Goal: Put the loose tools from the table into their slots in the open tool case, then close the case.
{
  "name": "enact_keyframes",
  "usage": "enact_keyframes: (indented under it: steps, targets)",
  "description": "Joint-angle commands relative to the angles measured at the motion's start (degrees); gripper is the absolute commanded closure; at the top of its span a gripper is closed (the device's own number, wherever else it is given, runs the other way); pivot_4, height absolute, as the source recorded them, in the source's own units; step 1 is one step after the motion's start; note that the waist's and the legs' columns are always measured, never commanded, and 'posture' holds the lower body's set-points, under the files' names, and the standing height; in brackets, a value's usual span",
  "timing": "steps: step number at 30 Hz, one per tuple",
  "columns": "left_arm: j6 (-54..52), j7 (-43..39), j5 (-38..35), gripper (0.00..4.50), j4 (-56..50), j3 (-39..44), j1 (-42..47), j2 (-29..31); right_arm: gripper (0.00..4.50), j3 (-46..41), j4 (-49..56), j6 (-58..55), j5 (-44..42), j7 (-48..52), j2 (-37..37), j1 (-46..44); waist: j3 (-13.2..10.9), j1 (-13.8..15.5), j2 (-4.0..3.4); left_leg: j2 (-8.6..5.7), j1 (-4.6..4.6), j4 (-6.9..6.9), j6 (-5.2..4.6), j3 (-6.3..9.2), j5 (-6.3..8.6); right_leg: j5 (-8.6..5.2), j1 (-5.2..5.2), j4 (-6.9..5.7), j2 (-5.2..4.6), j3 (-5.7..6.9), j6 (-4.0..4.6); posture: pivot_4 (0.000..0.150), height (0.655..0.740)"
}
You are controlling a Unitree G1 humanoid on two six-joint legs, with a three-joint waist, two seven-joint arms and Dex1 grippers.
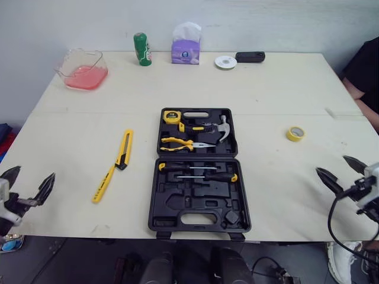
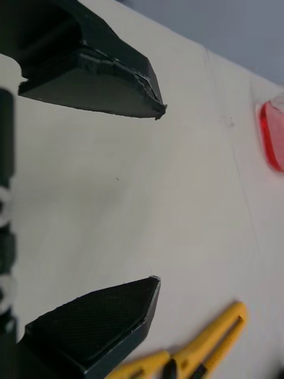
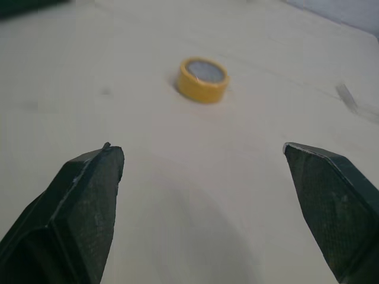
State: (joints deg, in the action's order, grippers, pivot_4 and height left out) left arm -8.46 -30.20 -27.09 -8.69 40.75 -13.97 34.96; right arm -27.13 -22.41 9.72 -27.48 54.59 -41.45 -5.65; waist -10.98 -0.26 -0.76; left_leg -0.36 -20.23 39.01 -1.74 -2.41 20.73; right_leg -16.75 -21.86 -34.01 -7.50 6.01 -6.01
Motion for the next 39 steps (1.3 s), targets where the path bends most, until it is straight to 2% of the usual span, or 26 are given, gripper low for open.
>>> enact_keyframes:
  steps: [1, 5, 8, 10, 14, 17, 25, 39]
  targets:
    - [-7.88, 1.17, -3.17, 0.00, -8.59, -1.30, -1.15, 1.58, 0.02, 1.35, 9.27, -4.74, -4.85, 3.11, -0.04, -1.09, 0.00, 0.05, -0.01, 0.00, 0.00, 0.00, 0.00, 0.00, 0.00, 0.00, 0.00, 0.00, 0.01, 0.00, 0.00, 0.150, 0.7400]
    - [-21.78, 4.47, -6.13, 0.00, -14.92, -3.18, -0.33, 4.97, 0.02, 3.81, 12.59, -3.29, -5.86, 8.60, 0.36, -3.85, 0.00, 0.12, 0.00, 0.01, -0.02, 0.03, -0.02, 0.00, -0.01, 0.00, 0.01, 0.00, 0.04, 0.02, 0.00, 0.150, 0.7400]
    - [-35.07, 8.11, -11.01, 0.00, -20.43, -5.41, 2.33, 8.13, 0.02, 6.81, 15.34, -4.33, -5.76, 11.11, 0.56, -5.01, -0.01, 0.47, 0.00, 0.01, 0.00, 0.03, 0.01, 0.06, -0.04, 0.00, 0.04, -0.02, 0.06, 0.06, 0.00, 0.150, 0.7400]
    - [-40.00, 10.09, -13.08, 0.00, -23.00, -6.04, 4.05, 8.73, 0.02, 8.37, 16.80, -4.28, -5.83, 12.90, 0.82, -5.45, -0.01, 0.53, 0.00, 0.00, 0.00, 0.05, -0.01, 0.07, -0.05, 0.00, 0.06, -0.03, 0.05, 0.06, 0.00, 0.150, 0.7400]
    - [-47.12, 14.74, -12.72, 0.00, -26.69, -9.08, 6.51, 8.55, 0.02, 12.16, 21.14, -3.05, -6.60, 14.29, 4.32, -9.12, -0.04, 0.03, -0.05, 0.00, -0.01, 0.05, 0.01, 0.07, -0.06, 0.00, 0.07, -0.16, 0.09, 0.05, -0.01, 0.150, 0.7400]
    - [-53.56, 19.65, -12.74, 0.00, -29.16, -11.28, 7.47, 6.26, 0.02, 15.61, 23.71, -3.07, -6.97, 17.49, 5.99, -10.97, -0.04, -0.14, -0.06, 0.02, 0.01, 0.04, 0.10, 0.06, -0.11, 0.00, 0.06, -0.20, 0.21, 0.03, -0.01, 0.150, 0.7400]
    - [-63.50, 24.10, -12.22, 0.00, -32.51, -12.27, 7.32, 3.30, 0.02, 19.28, 25.70, -4.37, -8.26, 23.62, 5.71, -12.34, -0.05, 0.71, 0.04, -0.01, -0.04, 0.08, 0.07, 0.14, -0.14, 0.01, 0.12, -0.14, 0.18, 0.08, -0.01, 0.150, 0.7400]
    - [-64.67, 23.65, -8.80, 0.00, -28.29, -15.07, 10.33, 0.79, 0.02, 20.06, 27.23, -6.13, -8.36, 24.61, 6.28, -12.16, -0.05, 0.60, 0.04, 0.01, -0.01, 0.08, 0.13, 0.16, -0.17, 0.00, 0.11, -0.09, 0.19, 0.10, 0.00, 0.150, 0.7400]
